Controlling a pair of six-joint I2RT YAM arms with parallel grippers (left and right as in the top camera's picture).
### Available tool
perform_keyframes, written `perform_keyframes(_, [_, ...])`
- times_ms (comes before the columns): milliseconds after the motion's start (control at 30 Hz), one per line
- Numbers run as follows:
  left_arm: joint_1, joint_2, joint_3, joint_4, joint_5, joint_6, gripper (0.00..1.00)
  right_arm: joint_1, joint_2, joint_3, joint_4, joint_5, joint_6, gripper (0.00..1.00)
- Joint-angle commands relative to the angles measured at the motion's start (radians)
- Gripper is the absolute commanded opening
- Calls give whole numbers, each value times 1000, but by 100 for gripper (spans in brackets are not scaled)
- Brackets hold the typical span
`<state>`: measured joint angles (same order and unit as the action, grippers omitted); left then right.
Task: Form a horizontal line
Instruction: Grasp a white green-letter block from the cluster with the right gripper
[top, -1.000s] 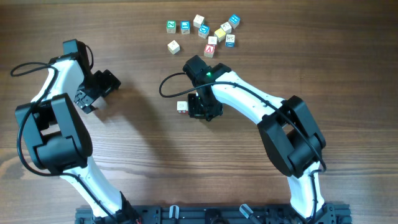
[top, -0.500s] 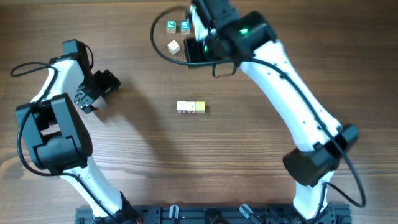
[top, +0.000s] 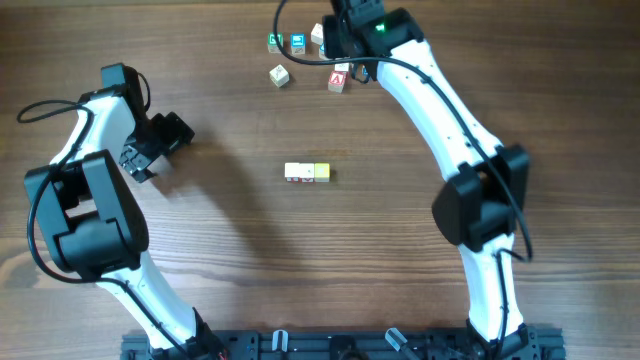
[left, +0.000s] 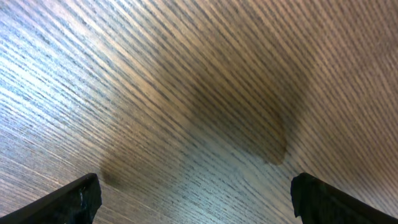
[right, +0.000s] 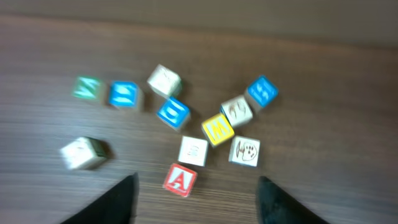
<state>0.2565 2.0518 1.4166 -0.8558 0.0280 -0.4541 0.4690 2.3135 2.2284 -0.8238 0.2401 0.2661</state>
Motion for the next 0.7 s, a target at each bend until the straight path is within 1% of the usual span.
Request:
perform_keyframes(0, [3, 11, -3, 0, 8, 5, 100, -2, 117, -11, 15, -13, 0, 83])
perform_keyframes(67, [3, 11, -3, 0, 8, 4, 100, -2, 171, -11, 30, -17, 0, 86])
perform_keyframes(200, [3, 11, -3, 0, 8, 5, 100, -2, 230, -11, 61, -59, 3, 85])
perform_keyframes(300, [3, 11, -3, 0, 8, 5, 100, -2, 238, -11, 56, -219, 105, 85])
perform_keyframes(367, [3, 11, -3, 0, 8, 4, 100, -2, 238, -11, 53, -364, 187, 85])
perform_keyframes(467, [3, 11, -3, 0, 8, 5, 100, -1, 238, -11, 77, -479, 233, 85])
perform_keyframes(500, [3, 11, -3, 0, 8, 5, 100, -1, 238, -11, 86, -476, 229, 85])
perform_keyframes(600, [3, 11, -3, 0, 8, 5, 100, -2, 238, -11, 107, -422, 154, 85])
perform_keyframes(667, [3, 11, -3, 0, 8, 4, 100, -3, 238, -11, 100, -362, 154, 84])
